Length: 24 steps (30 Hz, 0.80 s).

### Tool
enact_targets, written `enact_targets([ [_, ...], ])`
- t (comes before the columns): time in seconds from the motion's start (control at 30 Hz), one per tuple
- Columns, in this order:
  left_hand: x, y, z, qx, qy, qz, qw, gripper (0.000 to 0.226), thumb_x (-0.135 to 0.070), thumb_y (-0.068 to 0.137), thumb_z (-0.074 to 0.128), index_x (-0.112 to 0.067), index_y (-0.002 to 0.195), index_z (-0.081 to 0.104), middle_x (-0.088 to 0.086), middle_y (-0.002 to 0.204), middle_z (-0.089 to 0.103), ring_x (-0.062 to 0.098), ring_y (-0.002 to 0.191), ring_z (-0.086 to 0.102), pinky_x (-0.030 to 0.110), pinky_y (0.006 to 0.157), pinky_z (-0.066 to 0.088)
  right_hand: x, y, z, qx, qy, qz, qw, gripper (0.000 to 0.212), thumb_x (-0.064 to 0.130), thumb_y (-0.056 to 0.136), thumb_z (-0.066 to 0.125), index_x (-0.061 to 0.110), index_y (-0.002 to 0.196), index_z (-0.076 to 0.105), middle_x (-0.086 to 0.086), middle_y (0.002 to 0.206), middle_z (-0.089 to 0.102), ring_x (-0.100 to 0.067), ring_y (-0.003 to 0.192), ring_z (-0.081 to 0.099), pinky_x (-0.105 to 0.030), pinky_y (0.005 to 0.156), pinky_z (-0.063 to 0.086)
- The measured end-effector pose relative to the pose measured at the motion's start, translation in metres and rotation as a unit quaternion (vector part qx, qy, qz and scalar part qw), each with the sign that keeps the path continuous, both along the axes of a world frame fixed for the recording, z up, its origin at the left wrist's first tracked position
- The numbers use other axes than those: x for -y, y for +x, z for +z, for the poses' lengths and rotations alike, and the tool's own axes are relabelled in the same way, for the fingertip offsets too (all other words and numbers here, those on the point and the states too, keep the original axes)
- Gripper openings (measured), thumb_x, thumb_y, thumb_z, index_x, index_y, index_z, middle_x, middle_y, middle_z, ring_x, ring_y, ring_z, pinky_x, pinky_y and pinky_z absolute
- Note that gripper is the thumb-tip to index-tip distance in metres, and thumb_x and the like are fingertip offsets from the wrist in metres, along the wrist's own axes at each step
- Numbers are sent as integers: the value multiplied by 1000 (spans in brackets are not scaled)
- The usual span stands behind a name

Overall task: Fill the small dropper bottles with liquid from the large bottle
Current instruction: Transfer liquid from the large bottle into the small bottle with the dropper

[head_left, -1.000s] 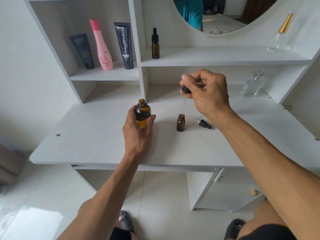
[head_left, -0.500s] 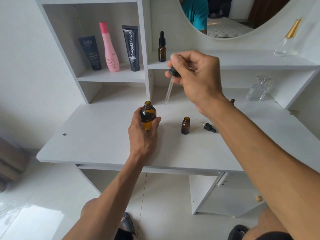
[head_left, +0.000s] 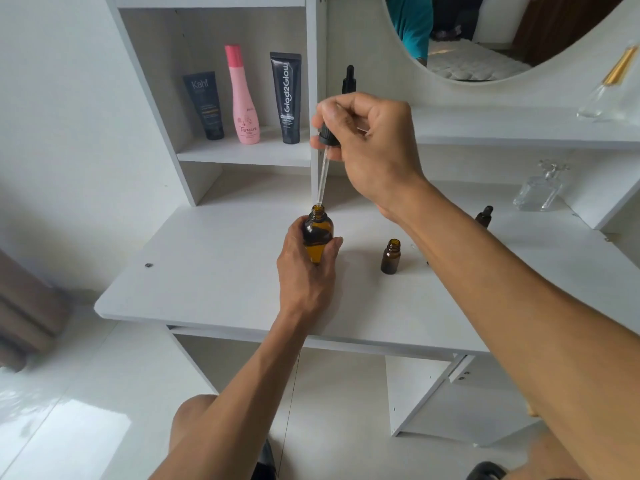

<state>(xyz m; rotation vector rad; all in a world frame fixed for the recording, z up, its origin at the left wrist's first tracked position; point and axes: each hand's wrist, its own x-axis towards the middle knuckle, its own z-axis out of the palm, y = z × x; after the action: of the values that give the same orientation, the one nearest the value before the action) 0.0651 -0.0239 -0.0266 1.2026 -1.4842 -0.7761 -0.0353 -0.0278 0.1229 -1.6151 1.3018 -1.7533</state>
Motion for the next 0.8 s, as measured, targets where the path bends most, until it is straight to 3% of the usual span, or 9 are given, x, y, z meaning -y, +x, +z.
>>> enact_targets([
  [0.33,2,0,-2,-3,-4,-3,1000,46,-27,94,73,-21,135,54,-8,115,65,4,98,58,16,87,43,2,2,-9,-17,30,-3,999,19,13,100,57,5,97,74,-10,94,75,-18,79,76,-14,63,53],
  [0.53,2,0,-2,1,-3,-1,1000,47,-27,93,73,-20,135,54,-8,115,66,2,96,58,3,79,40,3,5,-17,-18,35,-2,999,19,9,100,57,1,96,74,-17,94,75,-24,83,76,-13,63,53],
  [0.7,1,0,-2,-8,-2,-2,1000,46,-28,94,73,-20,135,54,-4,116,68,11,100,64,30,92,51,4,6,-29,-33,41,-3,999,19,9,100,57,0,95,74,-17,93,75,-22,79,76,-14,63,54],
  [0.8,2,-1,-2,-8,-4,2,1000,46,-28,93,73,-19,135,54,-2,116,69,16,101,65,38,93,53,4,6,-36,-47,53,-14,997,19,9,99,57,1,94,74,-15,92,76,-18,77,76,-25,65,61],
])
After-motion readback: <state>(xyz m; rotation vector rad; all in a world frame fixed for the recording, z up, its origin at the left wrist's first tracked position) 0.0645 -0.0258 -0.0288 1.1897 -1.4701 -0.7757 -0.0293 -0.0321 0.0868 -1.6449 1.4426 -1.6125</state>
